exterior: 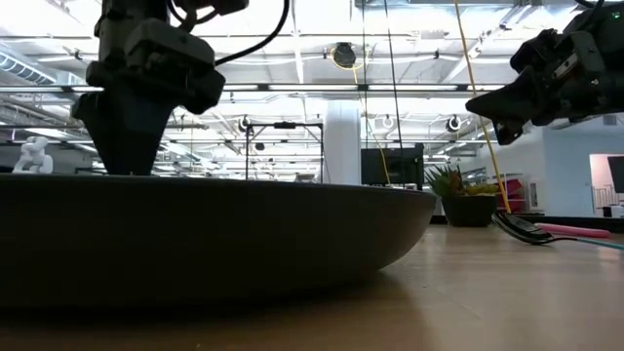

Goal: Pick and place plate/cup/fork/spoon on tray
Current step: Put the black plate on the black tray

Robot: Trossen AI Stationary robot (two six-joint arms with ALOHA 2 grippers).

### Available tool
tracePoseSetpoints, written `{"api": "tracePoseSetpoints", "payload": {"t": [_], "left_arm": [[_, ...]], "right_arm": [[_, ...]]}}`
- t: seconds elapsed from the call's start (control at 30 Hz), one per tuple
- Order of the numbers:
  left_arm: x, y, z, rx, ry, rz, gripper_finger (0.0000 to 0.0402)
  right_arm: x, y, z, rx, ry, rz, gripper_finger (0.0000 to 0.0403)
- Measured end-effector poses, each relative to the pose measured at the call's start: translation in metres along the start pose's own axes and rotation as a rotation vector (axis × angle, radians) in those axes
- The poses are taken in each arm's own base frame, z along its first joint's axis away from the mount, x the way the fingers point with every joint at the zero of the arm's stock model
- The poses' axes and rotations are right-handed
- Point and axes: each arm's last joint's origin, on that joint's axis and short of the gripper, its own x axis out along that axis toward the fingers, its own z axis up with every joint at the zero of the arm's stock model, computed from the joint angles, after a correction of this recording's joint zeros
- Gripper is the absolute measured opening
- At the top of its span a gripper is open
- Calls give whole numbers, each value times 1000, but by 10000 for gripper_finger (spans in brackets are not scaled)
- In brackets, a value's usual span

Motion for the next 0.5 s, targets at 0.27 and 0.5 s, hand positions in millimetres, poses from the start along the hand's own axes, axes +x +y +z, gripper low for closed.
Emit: {"api": "tracePoseSetpoints", "payload": {"t": [0.27,0.5], "left_arm": [[8,-8,3,0,2,-55,225],[13,-2,2,2,-8,-18,225]], "right_arm": [[0,0,0,-27,-3,0,0],[0,0,0,-26,-3,0,0]]}}
